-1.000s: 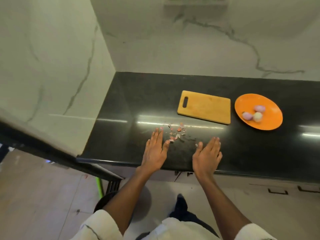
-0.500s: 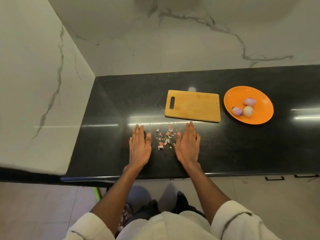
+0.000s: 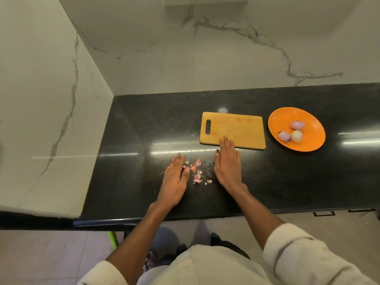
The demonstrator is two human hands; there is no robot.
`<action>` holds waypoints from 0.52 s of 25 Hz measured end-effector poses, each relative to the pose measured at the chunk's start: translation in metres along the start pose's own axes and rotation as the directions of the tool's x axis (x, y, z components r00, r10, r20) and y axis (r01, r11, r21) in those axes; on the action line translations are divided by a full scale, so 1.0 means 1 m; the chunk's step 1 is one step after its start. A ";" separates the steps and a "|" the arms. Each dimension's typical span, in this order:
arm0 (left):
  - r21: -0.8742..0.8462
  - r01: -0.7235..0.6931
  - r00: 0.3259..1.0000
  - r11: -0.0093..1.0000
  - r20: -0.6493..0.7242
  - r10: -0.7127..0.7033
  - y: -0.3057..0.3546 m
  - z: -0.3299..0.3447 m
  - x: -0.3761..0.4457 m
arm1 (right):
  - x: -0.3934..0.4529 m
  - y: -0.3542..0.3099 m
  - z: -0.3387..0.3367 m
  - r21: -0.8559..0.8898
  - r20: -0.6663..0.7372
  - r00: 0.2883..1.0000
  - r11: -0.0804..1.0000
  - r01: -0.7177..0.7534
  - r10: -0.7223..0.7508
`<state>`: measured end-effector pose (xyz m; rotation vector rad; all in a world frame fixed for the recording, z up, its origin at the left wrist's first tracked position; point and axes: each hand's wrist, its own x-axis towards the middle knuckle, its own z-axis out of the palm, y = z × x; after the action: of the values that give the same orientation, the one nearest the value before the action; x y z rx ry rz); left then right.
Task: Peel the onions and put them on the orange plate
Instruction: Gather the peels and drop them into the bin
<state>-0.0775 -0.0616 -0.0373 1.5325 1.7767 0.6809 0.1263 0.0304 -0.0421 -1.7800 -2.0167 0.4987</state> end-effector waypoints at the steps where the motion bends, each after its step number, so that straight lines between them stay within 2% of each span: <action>1: 0.041 0.011 1.000 0.999 -0.003 -0.011 0.000 0.002 0.008 | 0.018 0.000 0.000 -0.078 0.045 0.999 0.997 -0.020 0.023; 3: 0.106 0.030 0.999 0.994 0.022 -0.033 -0.003 0.006 0.018 | 0.041 0.000 0.001 -0.199 0.171 0.984 0.980 -0.021 0.055; 5: 0.133 0.015 0.999 0.991 0.039 -0.021 -0.009 0.010 0.017 | 0.038 0.005 0.003 -0.233 0.248 0.968 0.972 0.026 0.034; 9: 0.140 0.004 1.000 0.990 0.026 -0.008 -0.008 0.013 0.013 | 0.009 0.018 -0.003 -0.221 0.267 0.962 0.968 0.117 -0.055; 11: 0.135 0.000 1.000 0.991 0.020 -0.002 -0.007 0.011 0.011 | -0.005 0.020 -0.011 -0.144 0.205 0.978 0.987 0.071 -0.040; 13: 0.147 0.003 1.000 0.989 0.008 -0.005 -0.007 0.008 0.010 | -0.028 0.028 -0.015 -0.071 0.020 0.992 0.990 -0.119 0.121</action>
<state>-0.0760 -0.0530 -0.0496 1.6255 1.8583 0.5506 0.1607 0.0063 -0.0459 -1.9547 -1.9738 0.4942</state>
